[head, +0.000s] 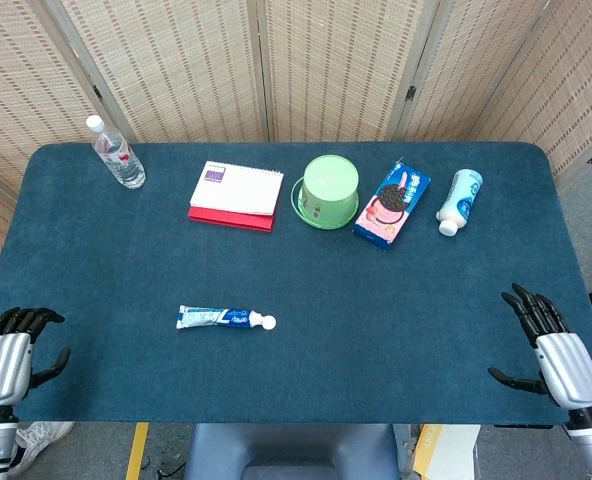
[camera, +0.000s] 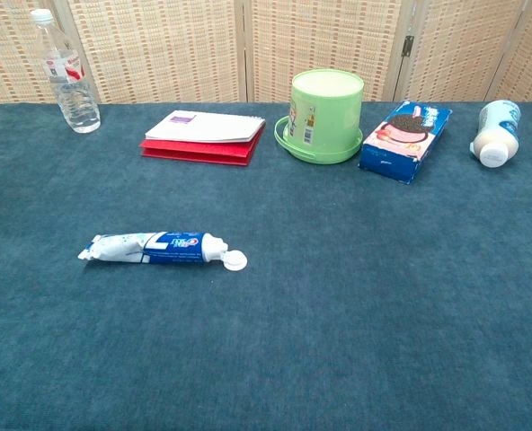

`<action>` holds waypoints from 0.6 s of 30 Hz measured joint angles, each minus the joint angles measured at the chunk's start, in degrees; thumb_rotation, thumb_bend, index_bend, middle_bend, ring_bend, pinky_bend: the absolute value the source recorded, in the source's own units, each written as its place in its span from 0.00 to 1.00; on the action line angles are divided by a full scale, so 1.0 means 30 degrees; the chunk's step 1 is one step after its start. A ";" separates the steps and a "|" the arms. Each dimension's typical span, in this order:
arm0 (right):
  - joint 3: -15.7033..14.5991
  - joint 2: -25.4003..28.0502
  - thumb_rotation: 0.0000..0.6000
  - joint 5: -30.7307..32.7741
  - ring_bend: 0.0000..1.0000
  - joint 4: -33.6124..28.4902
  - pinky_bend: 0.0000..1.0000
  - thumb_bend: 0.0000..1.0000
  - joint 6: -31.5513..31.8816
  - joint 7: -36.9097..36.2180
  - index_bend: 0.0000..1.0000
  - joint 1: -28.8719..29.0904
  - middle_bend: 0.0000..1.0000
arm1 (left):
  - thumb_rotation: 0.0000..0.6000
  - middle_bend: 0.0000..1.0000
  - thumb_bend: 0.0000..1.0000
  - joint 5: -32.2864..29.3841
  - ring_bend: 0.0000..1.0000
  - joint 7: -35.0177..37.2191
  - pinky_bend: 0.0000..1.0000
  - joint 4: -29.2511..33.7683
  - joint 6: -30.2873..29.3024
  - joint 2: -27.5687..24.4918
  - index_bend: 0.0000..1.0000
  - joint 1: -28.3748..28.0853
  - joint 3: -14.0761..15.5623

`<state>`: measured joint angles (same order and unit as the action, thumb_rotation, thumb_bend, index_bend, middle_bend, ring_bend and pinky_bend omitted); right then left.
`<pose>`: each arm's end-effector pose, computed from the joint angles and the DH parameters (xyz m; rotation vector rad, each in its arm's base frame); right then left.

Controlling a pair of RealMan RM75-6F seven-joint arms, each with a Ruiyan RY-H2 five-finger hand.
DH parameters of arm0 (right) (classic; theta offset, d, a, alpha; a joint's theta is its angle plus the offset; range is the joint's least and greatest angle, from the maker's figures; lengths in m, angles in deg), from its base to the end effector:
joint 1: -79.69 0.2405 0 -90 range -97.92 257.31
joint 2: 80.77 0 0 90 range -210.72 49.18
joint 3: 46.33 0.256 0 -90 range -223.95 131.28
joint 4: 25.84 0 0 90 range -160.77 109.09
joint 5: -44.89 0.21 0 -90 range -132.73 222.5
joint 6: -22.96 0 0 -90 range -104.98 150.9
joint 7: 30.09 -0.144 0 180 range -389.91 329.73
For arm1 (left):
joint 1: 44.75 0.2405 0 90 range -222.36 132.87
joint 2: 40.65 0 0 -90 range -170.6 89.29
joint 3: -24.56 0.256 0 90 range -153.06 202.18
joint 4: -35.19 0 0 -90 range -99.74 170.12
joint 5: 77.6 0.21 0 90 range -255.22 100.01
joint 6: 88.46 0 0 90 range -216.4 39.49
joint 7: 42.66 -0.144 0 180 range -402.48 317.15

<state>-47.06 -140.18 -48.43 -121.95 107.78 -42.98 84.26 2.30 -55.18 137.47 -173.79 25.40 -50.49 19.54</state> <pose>-0.2940 -0.1643 0.1628 1.4529 -1.0799 1.0706 -0.2806 0.1892 0.1444 -1.3151 -0.9176 -0.8762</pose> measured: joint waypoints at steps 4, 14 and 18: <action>0.0036 0.0001 0.96 0.0001 0.00 0.0001 0.00 0.00 0.0040 -0.0017 0.00 0.0012 0.00 | 1.00 0.34 0.35 -0.0004 0.25 -0.0071 0.19 -0.0040 0.0108 0.0054 0.38 -0.0115 -0.0038; 0.0133 0.0109 0.96 -0.0128 0.00 0.0133 0.00 0.00 0.0823 -0.0346 0.00 -0.0255 0.00 | 1.00 0.34 0.35 0.0653 0.25 0.0026 0.18 0.0031 0.0545 0.0087 0.38 -0.0690 -0.0111; 0.0186 0.0233 0.96 -0.0137 0.00 0.0215 0.00 0.00 0.1126 -0.0513 0.00 -0.0406 0.00 | 1.00 0.34 0.35 0.1006 0.25 0.0041 0.18 0.0111 0.1222 0.0158 0.35 -0.1297 -0.0180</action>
<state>-46.50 -139.48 -48.84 -121.30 111.16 -44.52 83.05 5.32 -55.05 137.80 -170.13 25.87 -54.38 19.00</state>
